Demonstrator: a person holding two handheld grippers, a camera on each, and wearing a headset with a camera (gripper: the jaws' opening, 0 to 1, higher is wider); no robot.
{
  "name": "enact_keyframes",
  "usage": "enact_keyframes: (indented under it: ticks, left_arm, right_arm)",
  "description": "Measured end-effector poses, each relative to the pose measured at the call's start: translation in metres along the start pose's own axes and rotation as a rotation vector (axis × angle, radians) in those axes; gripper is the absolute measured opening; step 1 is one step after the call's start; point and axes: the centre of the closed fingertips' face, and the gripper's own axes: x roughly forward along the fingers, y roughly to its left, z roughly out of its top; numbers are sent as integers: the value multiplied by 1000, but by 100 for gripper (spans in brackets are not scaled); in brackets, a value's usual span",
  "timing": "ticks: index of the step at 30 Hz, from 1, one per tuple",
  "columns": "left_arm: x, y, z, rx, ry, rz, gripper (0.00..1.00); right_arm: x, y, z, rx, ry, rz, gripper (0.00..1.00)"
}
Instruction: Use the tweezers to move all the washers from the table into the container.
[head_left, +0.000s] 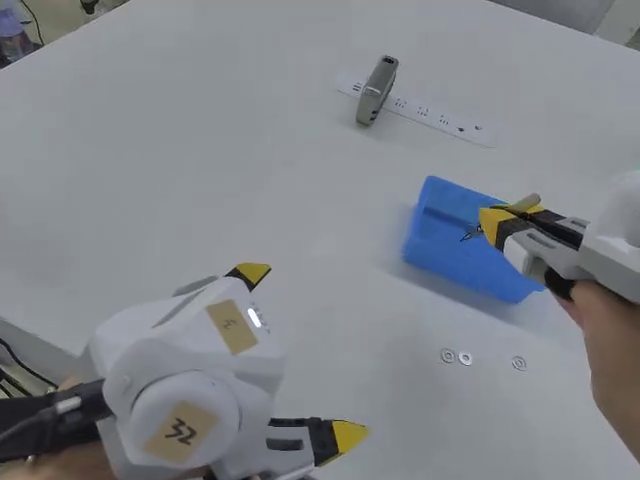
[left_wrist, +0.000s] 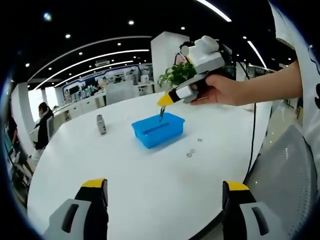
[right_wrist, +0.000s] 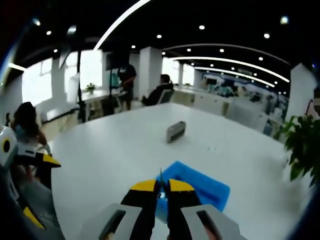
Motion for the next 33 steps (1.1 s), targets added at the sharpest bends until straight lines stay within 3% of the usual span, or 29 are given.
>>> enact_keyframes:
  ticks: [5,11,17,24,33]
  left_arm:
    - [0,-1,0,6,1,-1,98]
    - [0,-1,0,9,3,-4,98]
    - [1,-1,-1,11,9,-1,98]
    - [0,0,-1,13,8,2,97]
    - [1,1,-3,15,14,6,97]
  right_arm:
    - [-22,10,-22,47,27,-8,3]
    - [-35,23,-51,91,76,-10,3]
    - [-34,27,-66,100,108,-8,3]
    - [-31,30,-84,58,162,-8,3]
    - [-30,28,-101,86,205,4,3]
